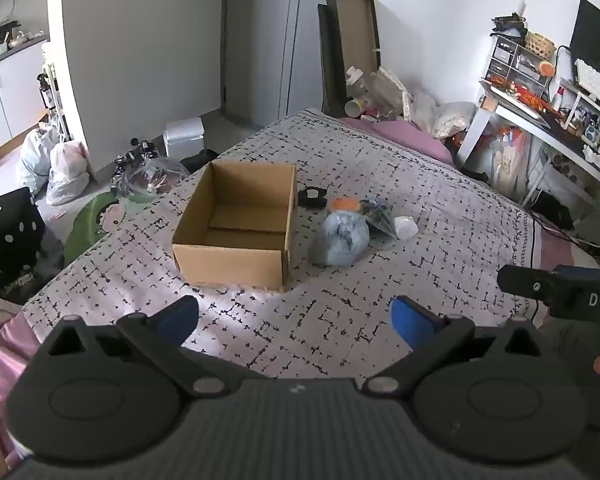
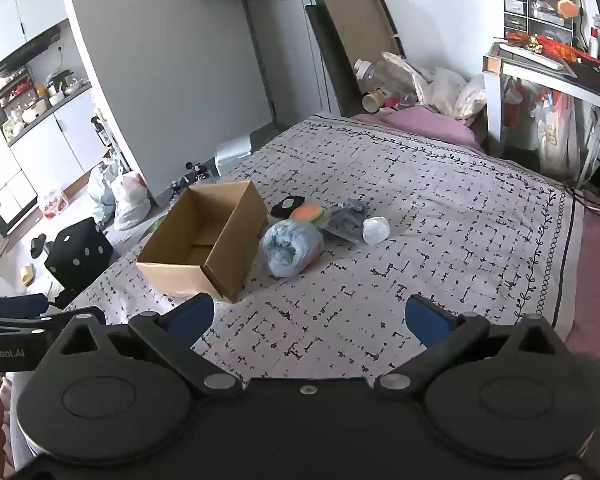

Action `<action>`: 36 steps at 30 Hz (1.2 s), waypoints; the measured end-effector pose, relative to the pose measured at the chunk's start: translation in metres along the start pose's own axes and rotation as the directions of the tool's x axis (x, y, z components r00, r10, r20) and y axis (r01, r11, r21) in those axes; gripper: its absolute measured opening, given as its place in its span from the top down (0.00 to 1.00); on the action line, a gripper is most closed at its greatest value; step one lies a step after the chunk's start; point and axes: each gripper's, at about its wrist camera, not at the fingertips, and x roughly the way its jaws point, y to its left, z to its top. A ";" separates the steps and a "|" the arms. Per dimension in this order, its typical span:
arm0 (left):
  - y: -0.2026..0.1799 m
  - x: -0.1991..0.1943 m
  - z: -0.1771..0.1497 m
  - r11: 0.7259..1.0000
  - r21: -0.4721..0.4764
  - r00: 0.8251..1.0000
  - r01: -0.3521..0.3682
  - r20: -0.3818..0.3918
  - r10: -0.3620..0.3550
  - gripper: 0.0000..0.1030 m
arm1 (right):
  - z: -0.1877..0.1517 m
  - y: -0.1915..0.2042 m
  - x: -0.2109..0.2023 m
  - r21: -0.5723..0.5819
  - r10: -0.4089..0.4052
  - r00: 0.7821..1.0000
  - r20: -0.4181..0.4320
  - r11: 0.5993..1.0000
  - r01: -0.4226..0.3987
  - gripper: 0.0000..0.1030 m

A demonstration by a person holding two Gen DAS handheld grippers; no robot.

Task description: Organize soft objects

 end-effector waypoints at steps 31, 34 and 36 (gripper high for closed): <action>-0.008 -0.009 0.002 1.000 0.019 0.999 -0.016 0.031 0.016 0.01 | 0.001 -0.001 -0.004 0.001 -0.015 1.000 -0.016 1.000 0.015 0.00; -0.007 -0.010 0.003 1.000 0.017 0.999 -0.017 0.031 0.016 0.01 | 0.000 0.000 -0.004 0.001 -0.015 1.000 -0.015 1.000 0.015 0.00; -0.007 -0.010 0.003 1.000 0.019 0.999 -0.016 0.032 0.016 0.01 | 0.001 0.000 -0.004 -0.002 -0.016 1.000 -0.014 1.000 0.016 0.00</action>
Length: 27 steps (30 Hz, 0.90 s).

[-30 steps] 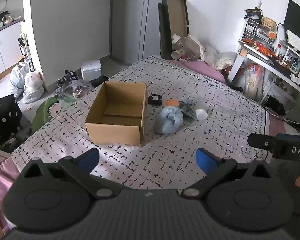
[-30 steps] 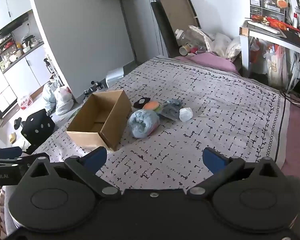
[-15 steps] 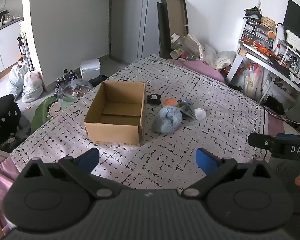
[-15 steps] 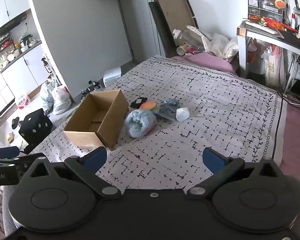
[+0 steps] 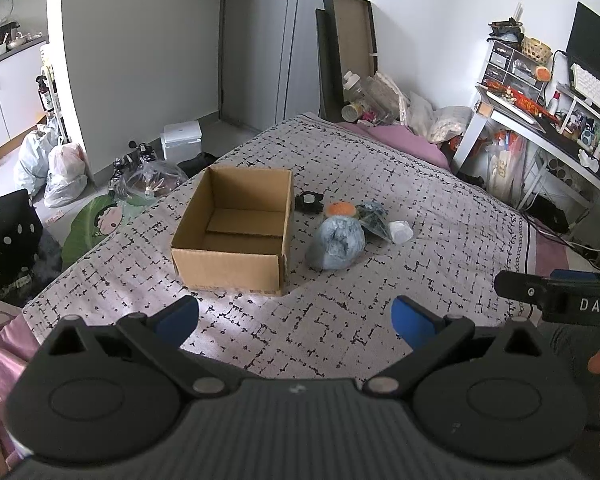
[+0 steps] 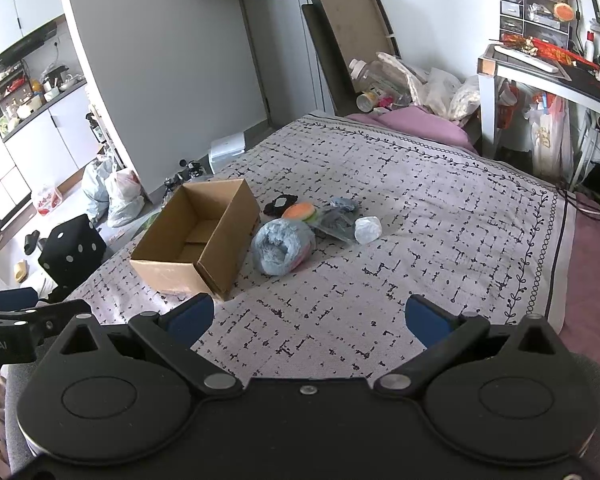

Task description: Organize soft objects

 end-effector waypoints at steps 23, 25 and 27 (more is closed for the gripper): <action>-0.003 -0.005 0.000 1.000 0.001 1.000 0.003 0.010 -0.003 0.01 | 0.005 0.007 -0.006 -0.027 0.010 1.000 0.014 1.000 -0.010 0.00; -0.003 -0.006 0.001 1.000 -0.001 1.000 0.004 0.012 -0.004 0.01 | 0.004 0.008 -0.006 -0.024 0.009 1.000 0.014 1.000 -0.009 0.00; -0.003 -0.006 0.001 1.000 -0.001 1.000 0.004 0.012 -0.004 0.01 | 0.004 0.008 -0.006 -0.024 0.007 1.000 0.014 1.000 -0.007 0.00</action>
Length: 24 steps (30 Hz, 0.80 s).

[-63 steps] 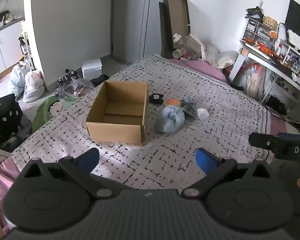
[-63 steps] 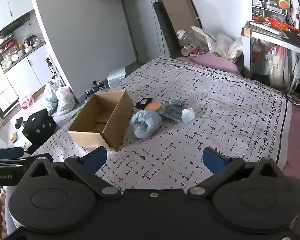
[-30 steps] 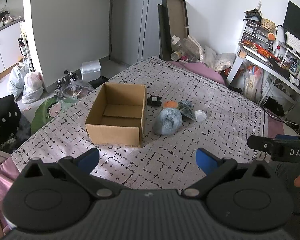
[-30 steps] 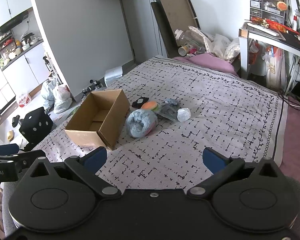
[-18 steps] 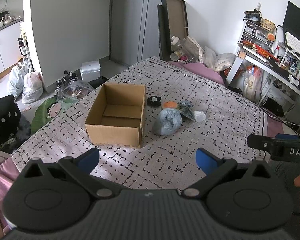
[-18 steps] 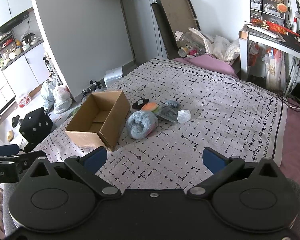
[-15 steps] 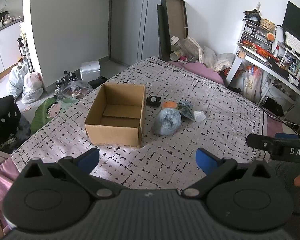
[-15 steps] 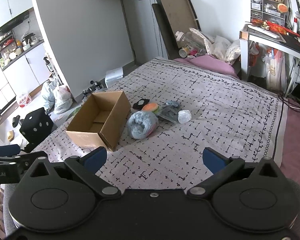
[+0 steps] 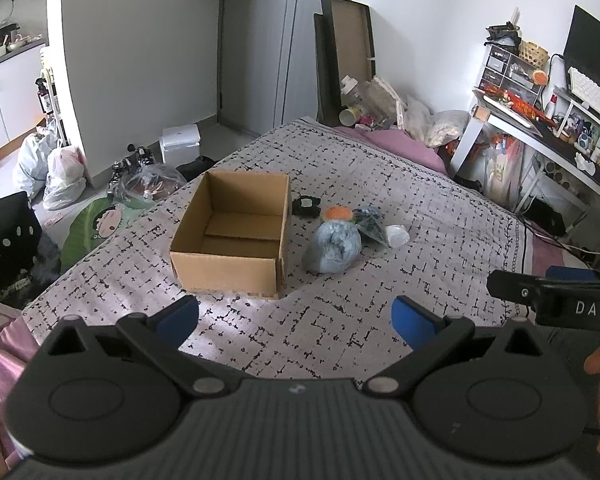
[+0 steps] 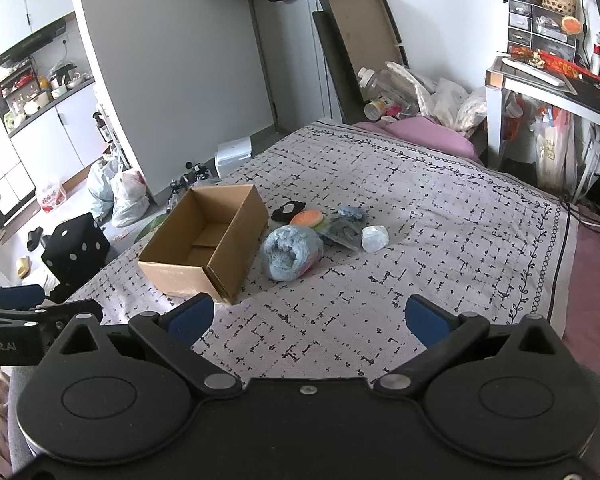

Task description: Organize soft objects

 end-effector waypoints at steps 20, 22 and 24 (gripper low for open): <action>-0.003 -0.007 0.001 1.000 -0.007 1.000 0.007 0.014 -0.007 0.01 | 0.000 -0.004 -0.004 0.007 0.000 1.000 0.007 1.000 0.000 0.00; -0.004 -0.007 0.001 1.000 -0.012 1.000 -0.001 0.024 0.001 0.01 | 0.001 -0.006 -0.003 0.010 0.001 1.000 0.008 1.000 -0.002 0.00; -0.005 -0.006 0.002 1.000 -0.014 1.000 -0.001 0.025 0.001 0.01 | 0.000 -0.007 -0.003 0.010 0.002 1.000 0.006 1.000 -0.002 0.00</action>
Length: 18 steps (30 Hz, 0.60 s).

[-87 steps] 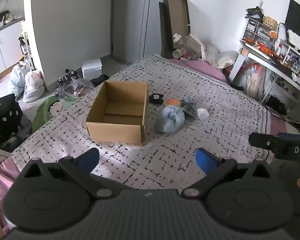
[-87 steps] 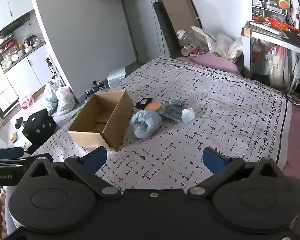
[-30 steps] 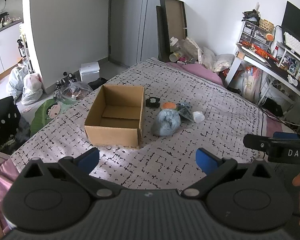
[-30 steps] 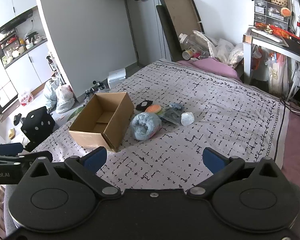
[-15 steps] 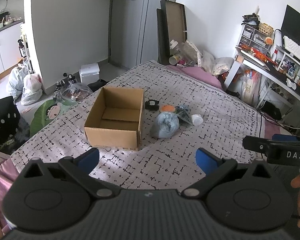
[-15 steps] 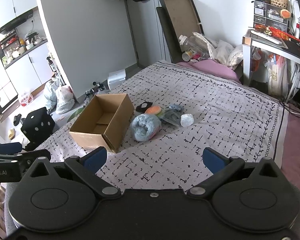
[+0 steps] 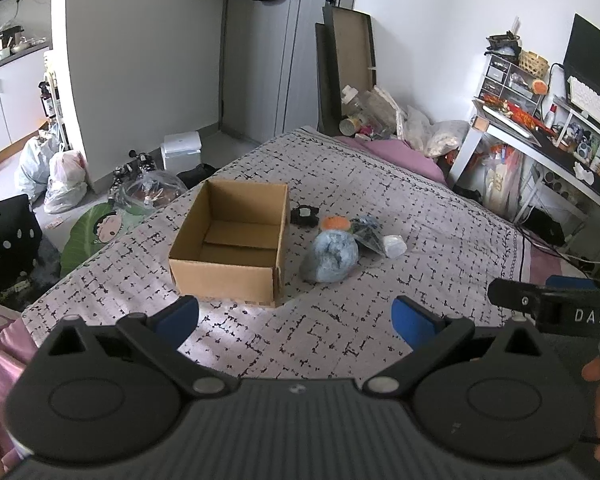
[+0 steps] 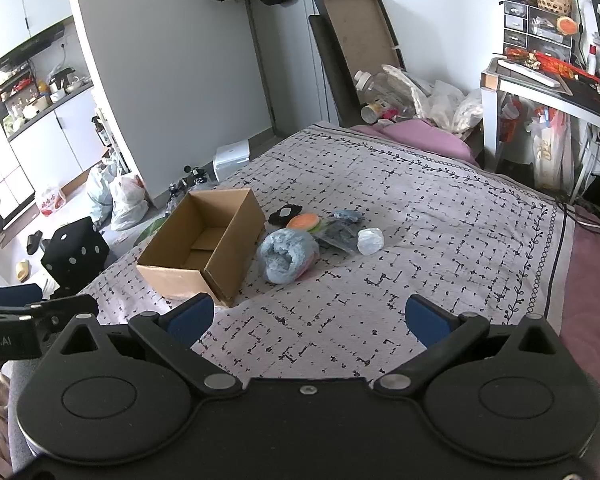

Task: Organize soft objects
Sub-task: 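Move the left gripper to the light-blue plush and close on it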

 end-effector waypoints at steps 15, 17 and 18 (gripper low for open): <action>-0.008 0.027 0.011 1.000 0.001 1.000 0.027 -0.009 -0.027 0.01 | 0.006 -0.025 0.021 0.068 0.009 1.000 -0.008 0.998 -0.009 0.00; -0.013 0.031 0.015 0.999 0.007 0.999 0.034 -0.002 -0.034 0.01 | 0.008 -0.029 0.025 0.073 0.005 1.000 -0.010 0.997 -0.005 0.00; -0.015 0.034 0.018 0.999 0.012 0.999 0.038 0.000 -0.038 0.01 | 0.009 -0.032 0.027 0.077 0.006 1.000 -0.011 0.997 -0.005 0.00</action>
